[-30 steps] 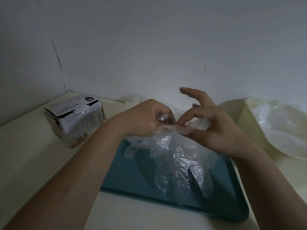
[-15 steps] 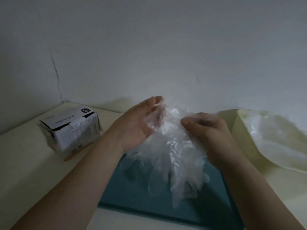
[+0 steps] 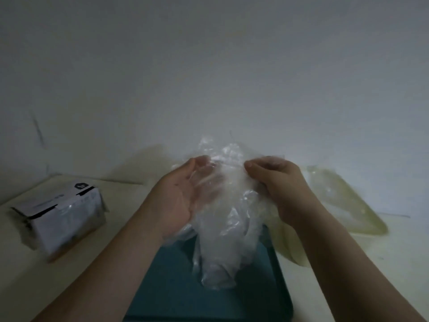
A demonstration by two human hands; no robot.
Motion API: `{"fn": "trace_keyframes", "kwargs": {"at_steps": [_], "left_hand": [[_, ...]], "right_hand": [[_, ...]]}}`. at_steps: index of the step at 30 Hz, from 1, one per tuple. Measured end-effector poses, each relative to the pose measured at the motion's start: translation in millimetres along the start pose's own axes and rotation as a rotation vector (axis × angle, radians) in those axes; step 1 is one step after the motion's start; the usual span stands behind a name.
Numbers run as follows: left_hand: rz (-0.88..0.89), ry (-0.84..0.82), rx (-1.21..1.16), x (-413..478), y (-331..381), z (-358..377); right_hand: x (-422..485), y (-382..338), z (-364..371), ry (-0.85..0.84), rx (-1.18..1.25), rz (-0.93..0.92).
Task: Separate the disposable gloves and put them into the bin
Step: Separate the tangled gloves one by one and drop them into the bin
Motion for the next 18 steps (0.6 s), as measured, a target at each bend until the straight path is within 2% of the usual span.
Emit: {"fn": "trace_keyframes", "kwargs": {"at_steps": [6,10,14,18], "left_hand": [[-0.047,-0.056,0.192,21.6,8.9,32.9],[-0.129,-0.132,0.198,28.4,5.4,64.8],[-0.22,-0.263,0.231,25.1,7.6,105.8],[-0.232,-0.408,0.243,27.1,12.0,147.5]], "right_hand": [[2.3,-51.2,-102.9,0.125,-0.254,-0.004],[11.8,-49.2,-153.4,0.17,-0.391,0.071],[26.5,-33.8,-172.7,0.13,-0.619,0.119],[38.0,-20.0,-182.9,0.026,-0.724,0.203]]}}
Point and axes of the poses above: each hand's wrist, its own x-axis towards the middle knuckle, its own z-axis out of the palm, y = z × x, the point moved 8 cm from there along x, towards the middle knuckle, and after that the axes turned 8 degrees about -y, right-handed, at the moved point
